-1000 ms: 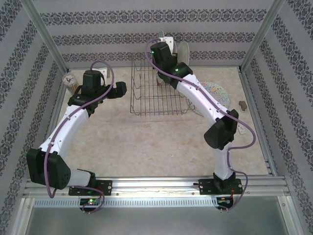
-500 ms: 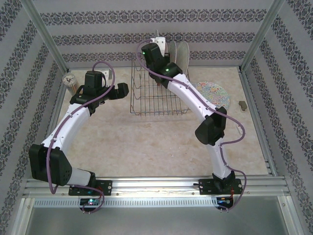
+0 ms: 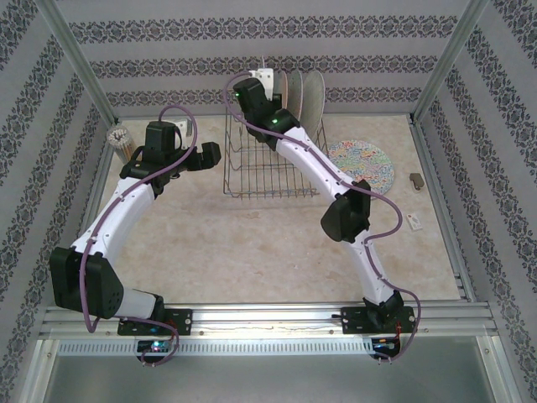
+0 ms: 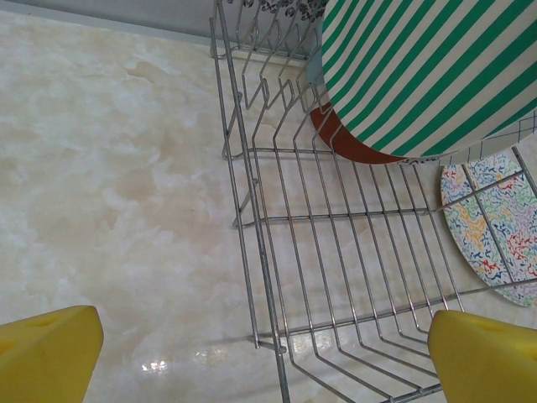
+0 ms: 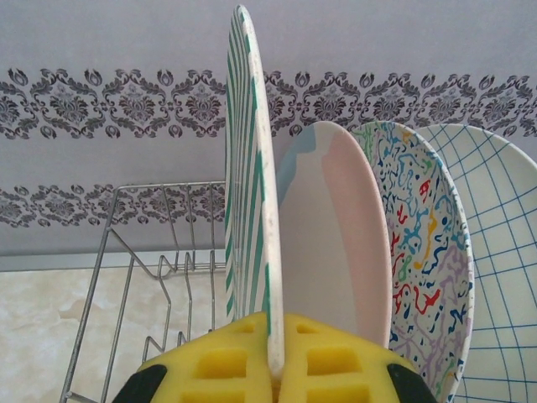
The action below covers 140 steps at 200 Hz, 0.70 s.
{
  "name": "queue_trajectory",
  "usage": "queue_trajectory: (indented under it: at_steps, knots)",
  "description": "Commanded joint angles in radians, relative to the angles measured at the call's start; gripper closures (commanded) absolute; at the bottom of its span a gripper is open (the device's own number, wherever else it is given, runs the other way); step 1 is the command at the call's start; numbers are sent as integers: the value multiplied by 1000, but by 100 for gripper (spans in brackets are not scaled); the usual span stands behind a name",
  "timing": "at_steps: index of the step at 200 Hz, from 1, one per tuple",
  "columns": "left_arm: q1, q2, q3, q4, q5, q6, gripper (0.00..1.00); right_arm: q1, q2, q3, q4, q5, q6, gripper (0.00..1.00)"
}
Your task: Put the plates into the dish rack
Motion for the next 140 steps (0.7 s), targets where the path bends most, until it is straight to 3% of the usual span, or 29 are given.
queue_trajectory:
  at_steps: [1, 140]
  knots:
    - [13, -10, -3, 13, 6, -6, 0, -2, 15, 59, 43, 16, 5, 100]
    - [13, -1, -3, 13, 12, -6, 0, -35, 79, 48, 37, -37, 100, 100]
